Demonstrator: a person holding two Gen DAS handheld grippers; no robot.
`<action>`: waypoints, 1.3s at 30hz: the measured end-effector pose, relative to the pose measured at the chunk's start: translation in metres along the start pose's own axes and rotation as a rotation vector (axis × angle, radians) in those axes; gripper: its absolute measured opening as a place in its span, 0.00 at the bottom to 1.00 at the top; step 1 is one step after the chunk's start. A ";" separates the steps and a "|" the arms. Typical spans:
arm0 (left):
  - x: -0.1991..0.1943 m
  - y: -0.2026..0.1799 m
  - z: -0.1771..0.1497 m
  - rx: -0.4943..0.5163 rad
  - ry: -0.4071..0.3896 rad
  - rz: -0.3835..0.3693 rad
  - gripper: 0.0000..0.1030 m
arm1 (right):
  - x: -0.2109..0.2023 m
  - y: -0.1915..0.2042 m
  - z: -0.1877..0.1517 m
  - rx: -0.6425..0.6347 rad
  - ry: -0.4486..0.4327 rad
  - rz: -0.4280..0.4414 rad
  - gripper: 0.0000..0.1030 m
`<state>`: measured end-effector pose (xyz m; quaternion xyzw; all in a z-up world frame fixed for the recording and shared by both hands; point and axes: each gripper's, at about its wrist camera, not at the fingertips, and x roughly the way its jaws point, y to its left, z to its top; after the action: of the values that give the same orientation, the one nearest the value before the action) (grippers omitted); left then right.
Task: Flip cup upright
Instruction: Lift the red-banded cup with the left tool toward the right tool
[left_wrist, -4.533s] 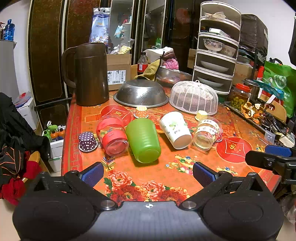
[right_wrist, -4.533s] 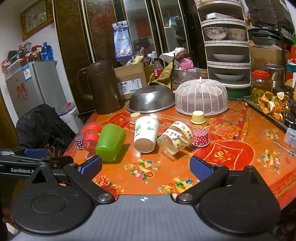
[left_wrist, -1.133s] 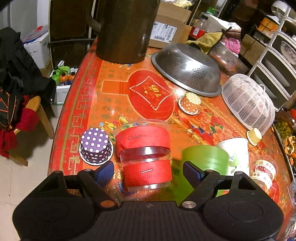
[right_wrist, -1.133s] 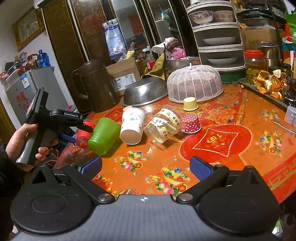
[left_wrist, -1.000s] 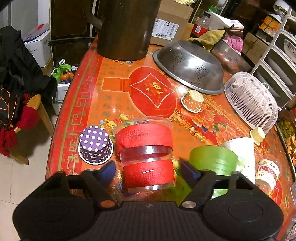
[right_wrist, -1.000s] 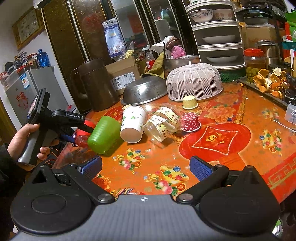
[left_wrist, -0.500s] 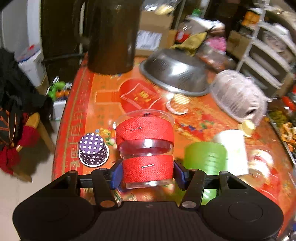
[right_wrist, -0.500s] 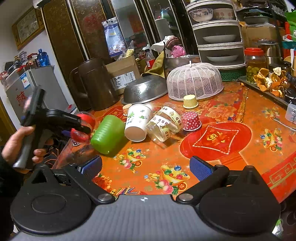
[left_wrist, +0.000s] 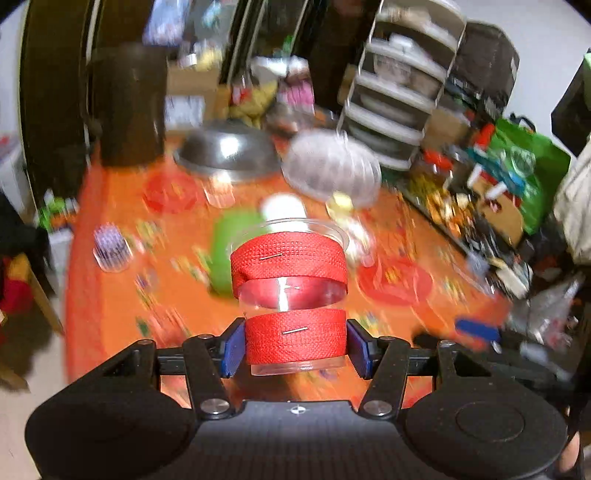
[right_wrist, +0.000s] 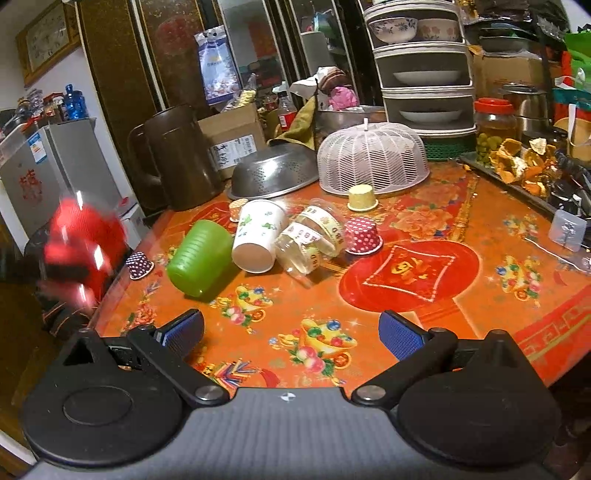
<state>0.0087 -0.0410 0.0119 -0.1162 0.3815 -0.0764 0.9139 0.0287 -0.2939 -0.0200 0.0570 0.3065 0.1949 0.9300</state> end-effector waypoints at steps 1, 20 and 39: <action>0.010 -0.002 -0.007 -0.014 0.022 -0.004 0.58 | 0.000 -0.001 0.000 0.002 0.002 -0.005 0.99; 0.070 -0.012 -0.049 -0.074 0.143 0.006 0.58 | 0.025 -0.010 -0.002 0.180 0.230 0.145 0.99; 0.067 0.010 -0.058 -0.158 0.117 -0.099 0.58 | 0.050 0.023 0.013 0.275 0.386 0.193 0.99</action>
<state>0.0146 -0.0555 -0.0758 -0.2020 0.4329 -0.0978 0.8730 0.0659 -0.2525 -0.0319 0.1737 0.4949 0.2465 0.8149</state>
